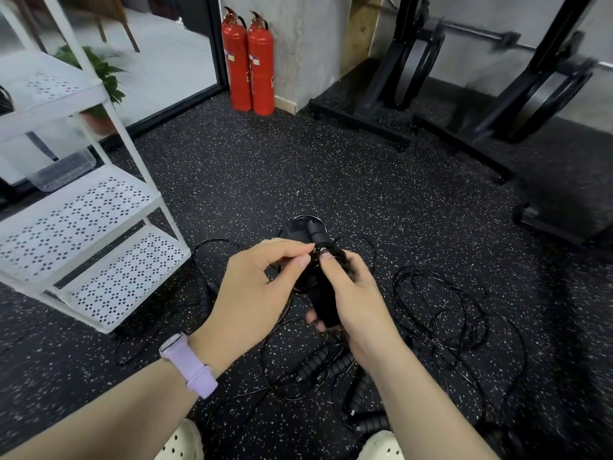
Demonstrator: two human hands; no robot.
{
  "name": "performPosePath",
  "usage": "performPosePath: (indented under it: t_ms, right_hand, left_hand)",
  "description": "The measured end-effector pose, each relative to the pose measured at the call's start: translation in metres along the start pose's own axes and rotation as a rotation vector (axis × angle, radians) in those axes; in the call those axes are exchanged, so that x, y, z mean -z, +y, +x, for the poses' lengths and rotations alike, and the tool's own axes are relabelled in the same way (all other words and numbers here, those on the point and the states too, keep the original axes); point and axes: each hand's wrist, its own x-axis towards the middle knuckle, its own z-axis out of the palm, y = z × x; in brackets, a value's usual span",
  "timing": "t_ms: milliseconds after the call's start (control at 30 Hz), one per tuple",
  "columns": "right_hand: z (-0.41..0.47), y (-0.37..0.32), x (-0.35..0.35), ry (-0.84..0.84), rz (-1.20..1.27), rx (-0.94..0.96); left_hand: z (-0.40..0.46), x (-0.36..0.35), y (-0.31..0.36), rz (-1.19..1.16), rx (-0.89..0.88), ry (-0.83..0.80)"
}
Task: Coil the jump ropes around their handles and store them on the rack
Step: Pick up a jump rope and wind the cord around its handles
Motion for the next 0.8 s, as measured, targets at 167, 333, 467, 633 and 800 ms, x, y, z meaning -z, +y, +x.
performPosePath:
  t_ms: [167, 333, 467, 633, 800]
  right_hand:
    - [0.0, 0.0, 0.0, -0.029, -0.053, -0.013]
    - [0.001, 0.001, 0.0, -0.053, -0.082, -0.018]
    - [0.0, 0.003, -0.002, -0.036, -0.099, -0.025]
    - [-0.002, 0.004, -0.005, -0.013, -0.055, -0.039]
    - [-0.003, 0.002, -0.002, 0.006, -0.025, -0.052]
  left_hand:
    - [0.001, 0.006, 0.0, 0.059, -0.028, -0.036]
    - [0.004, 0.008, -0.001, -0.053, 0.111, 0.018]
    - [0.004, 0.01, 0.0, -0.099, 0.175, -0.002]
    - [0.002, 0.013, 0.004, 0.001, 0.15, -0.067]
    - [-0.005, 0.011, 0.005, 0.168, -0.059, -0.082]
